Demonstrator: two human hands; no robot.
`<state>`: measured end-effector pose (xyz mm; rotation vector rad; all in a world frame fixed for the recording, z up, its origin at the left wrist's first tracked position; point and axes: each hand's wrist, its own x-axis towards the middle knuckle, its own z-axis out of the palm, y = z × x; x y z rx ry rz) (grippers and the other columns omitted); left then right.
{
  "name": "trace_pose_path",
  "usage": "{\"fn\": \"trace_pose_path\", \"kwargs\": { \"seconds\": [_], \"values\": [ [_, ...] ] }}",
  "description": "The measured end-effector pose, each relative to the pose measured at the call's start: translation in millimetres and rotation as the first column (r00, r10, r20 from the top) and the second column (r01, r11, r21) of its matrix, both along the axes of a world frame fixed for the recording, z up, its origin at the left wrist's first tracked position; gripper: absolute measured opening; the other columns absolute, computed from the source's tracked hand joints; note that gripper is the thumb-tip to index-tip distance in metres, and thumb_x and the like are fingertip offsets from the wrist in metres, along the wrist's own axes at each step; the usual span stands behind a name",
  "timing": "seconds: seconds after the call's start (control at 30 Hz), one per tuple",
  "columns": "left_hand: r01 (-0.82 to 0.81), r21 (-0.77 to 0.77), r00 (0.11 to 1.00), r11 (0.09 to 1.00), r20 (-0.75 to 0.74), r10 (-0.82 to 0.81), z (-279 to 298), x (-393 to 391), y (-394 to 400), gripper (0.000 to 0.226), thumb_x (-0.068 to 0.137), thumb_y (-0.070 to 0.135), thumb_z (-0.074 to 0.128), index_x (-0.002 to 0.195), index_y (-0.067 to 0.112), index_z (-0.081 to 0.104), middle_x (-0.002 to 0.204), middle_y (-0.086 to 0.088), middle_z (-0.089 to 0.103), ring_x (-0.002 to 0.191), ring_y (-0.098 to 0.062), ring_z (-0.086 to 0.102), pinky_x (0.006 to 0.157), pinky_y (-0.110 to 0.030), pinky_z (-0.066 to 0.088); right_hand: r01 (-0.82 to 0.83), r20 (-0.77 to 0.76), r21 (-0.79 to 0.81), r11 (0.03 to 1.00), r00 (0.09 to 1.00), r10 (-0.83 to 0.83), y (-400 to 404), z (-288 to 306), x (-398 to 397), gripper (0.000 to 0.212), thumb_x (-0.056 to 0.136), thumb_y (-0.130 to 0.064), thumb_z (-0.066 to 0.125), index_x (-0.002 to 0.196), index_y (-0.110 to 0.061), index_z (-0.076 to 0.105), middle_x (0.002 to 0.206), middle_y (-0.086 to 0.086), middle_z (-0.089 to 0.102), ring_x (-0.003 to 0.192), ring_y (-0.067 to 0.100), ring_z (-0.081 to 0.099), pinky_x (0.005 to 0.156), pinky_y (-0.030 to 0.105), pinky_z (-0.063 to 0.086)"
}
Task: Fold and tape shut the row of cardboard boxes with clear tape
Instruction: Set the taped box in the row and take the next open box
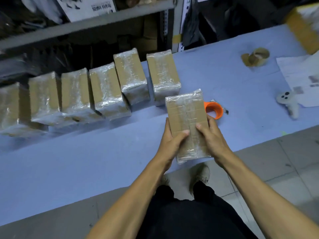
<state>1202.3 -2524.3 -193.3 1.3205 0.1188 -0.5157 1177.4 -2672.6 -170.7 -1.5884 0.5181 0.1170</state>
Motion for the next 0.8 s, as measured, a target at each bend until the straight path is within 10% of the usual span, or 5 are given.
{"fn": "trace_pose_path", "kwargs": {
  "seconds": [0.53, 0.8],
  "values": [
    [-0.007, 0.09, 1.0, 0.996, -0.01, 0.008, 65, 87, -106, 0.022, 0.099, 0.026, 0.063, 0.12, 0.018, 0.064, 0.109, 0.002, 0.076, 0.1, -0.019, 0.074, 0.083, -0.032, 0.06, 0.023, 0.153, -0.071, 0.997, 0.988, -0.012, -91, 59, 45, 0.034, 0.096, -0.036, 0.052, 0.129, -0.045, 0.054, 0.121, -0.018, 0.067, 0.108, 0.004, 0.065, 0.093, 0.033, 0.051],
    [-0.141, 0.241, 0.99, 0.96, 0.023, 0.14, 55, 172, -157, 0.023, 0.099, 0.025, 0.064, 0.118, 0.012, 0.066, 0.109, -0.006, 0.076, 0.103, -0.024, 0.072, 0.088, -0.033, 0.058, -0.075, 0.051, -0.046, 0.996, 0.996, 0.077, -147, 20, 157, 0.05, 0.102, -0.032, 0.046, 0.15, -0.024, 0.037, 0.145, -0.001, 0.052, 0.128, 0.017, 0.054, 0.109, 0.044, 0.042]
  ]
}}
